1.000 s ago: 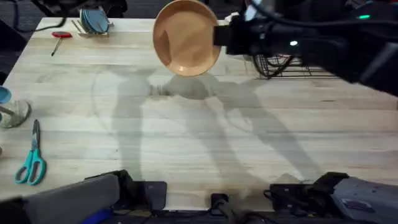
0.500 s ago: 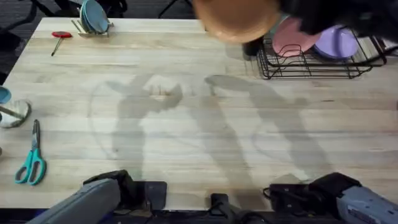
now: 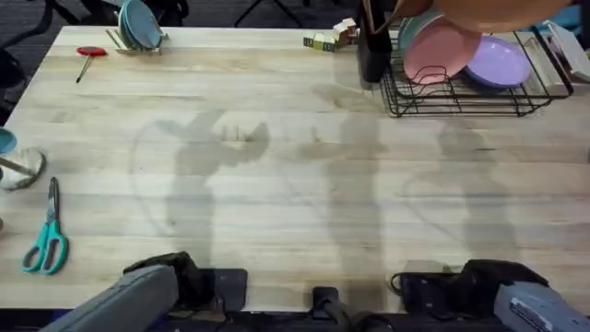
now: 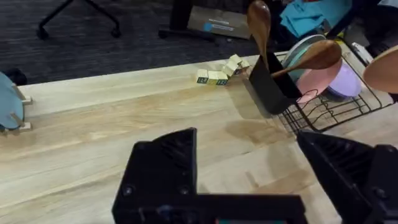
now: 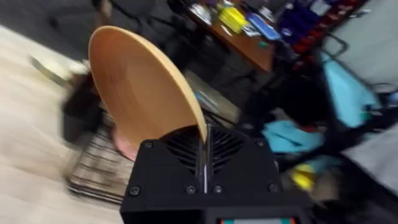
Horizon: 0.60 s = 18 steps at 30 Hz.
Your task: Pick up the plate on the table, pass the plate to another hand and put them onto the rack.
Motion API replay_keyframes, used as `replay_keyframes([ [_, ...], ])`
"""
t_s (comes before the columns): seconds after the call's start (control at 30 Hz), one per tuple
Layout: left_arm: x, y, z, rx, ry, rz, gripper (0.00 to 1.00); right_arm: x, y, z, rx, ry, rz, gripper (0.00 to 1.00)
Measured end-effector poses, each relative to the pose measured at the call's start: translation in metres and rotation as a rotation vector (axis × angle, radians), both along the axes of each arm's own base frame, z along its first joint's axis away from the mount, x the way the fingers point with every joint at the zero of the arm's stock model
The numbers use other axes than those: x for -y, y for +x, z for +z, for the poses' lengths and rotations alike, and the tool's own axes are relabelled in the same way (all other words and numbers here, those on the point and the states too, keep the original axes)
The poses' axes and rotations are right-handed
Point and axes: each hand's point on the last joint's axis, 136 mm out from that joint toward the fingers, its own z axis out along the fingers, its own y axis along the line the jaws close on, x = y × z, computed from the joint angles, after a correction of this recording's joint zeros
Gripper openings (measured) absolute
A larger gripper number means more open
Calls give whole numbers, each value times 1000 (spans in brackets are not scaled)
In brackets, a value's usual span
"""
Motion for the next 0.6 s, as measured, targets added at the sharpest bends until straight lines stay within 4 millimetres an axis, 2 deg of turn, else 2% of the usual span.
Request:
replay_keyframes([
  [0.1, 0, 0, 0, 0, 1, 2, 995, 17, 2, -4, -22, -126, -25, 30],
  [0.27, 0, 0, 0, -2, 1, 2, 995, 36, 8, -14, -73, -337, -24, 30],
  [0.5, -1, 4, -5, -17, -2, 3, 995, 46, 42, -56, -206, -538, 47, 30],
  [0.6, -2, 6, -8, -26, -3, 5, 995, 50, 58, -67, -223, -600, 70, 30],
])
